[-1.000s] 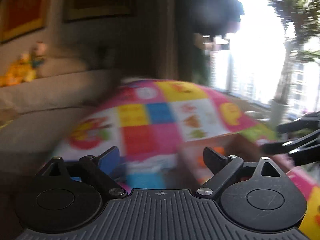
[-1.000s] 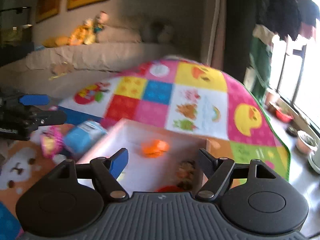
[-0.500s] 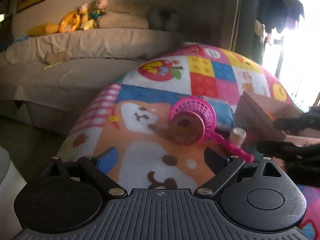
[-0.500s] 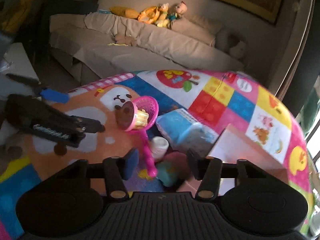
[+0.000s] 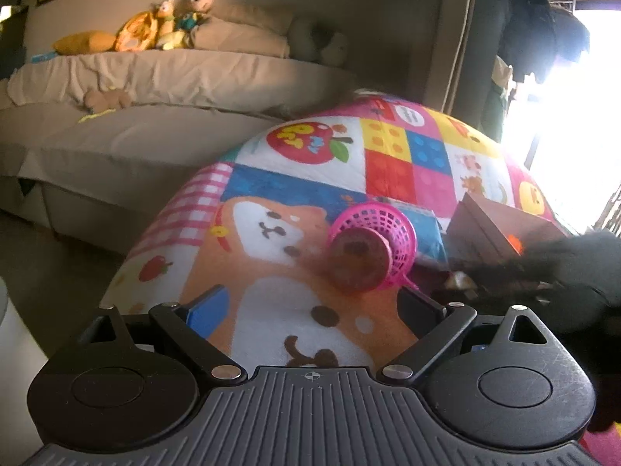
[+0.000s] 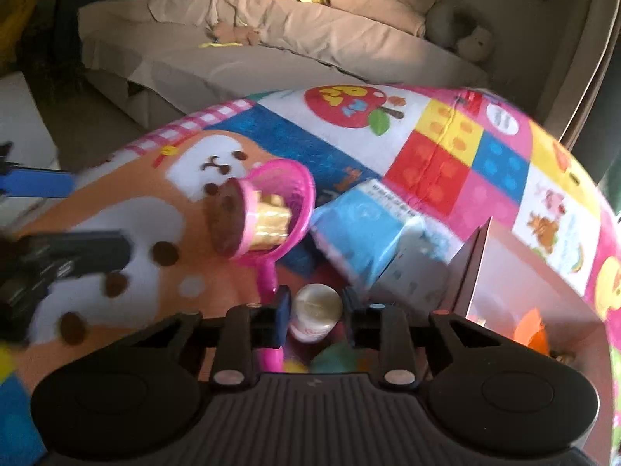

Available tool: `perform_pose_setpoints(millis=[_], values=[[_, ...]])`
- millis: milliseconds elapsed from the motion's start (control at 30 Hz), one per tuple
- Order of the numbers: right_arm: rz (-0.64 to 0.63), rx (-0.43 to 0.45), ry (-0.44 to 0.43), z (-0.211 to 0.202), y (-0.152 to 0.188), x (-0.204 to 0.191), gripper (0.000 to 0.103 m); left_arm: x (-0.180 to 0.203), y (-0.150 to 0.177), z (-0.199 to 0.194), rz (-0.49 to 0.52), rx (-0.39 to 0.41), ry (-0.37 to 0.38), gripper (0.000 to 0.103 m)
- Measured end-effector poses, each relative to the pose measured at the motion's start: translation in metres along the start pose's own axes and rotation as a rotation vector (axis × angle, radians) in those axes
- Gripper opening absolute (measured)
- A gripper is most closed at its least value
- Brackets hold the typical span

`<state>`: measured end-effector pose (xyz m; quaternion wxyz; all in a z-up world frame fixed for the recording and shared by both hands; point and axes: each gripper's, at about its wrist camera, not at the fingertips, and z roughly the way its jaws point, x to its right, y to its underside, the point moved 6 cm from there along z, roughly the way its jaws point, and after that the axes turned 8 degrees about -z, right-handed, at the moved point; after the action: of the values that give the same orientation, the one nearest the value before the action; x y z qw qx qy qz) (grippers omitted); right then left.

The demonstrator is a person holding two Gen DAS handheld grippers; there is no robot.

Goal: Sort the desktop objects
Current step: 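Grasp the small white bottle with the right gripper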

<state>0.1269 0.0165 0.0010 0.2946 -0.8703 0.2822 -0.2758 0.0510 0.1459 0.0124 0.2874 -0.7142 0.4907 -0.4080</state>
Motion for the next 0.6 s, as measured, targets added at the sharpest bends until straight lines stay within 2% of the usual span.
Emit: perform_pose_setpoints(millis=[133,200,367,467,600], values=[[0.018,0.028,-0.1,-0.042,0.024,-0.01,0.027,0.012,0.005,0.003,0.011,-0.032,0.036,0.097],[0.03,0.041,-0.107,-0.064,0.04,-0.009,0.027,0.023,0.009,0.003,0.039,-0.044,0.059,0.097],[0.124,0.019,-0.025,-0.092,0.084,0.015,0.027,0.054,0.018,0.004,0.13,-0.065,0.112,0.097],[0.228,-0.002,0.023,-0.097,0.107,0.04,0.027,0.072,0.023,0.005,0.185,-0.076,0.132,0.097],[0.338,0.012,0.068,-0.099,0.129,0.065,0.029,0.097,0.027,0.009,0.269,-0.081,0.16,0.097]])
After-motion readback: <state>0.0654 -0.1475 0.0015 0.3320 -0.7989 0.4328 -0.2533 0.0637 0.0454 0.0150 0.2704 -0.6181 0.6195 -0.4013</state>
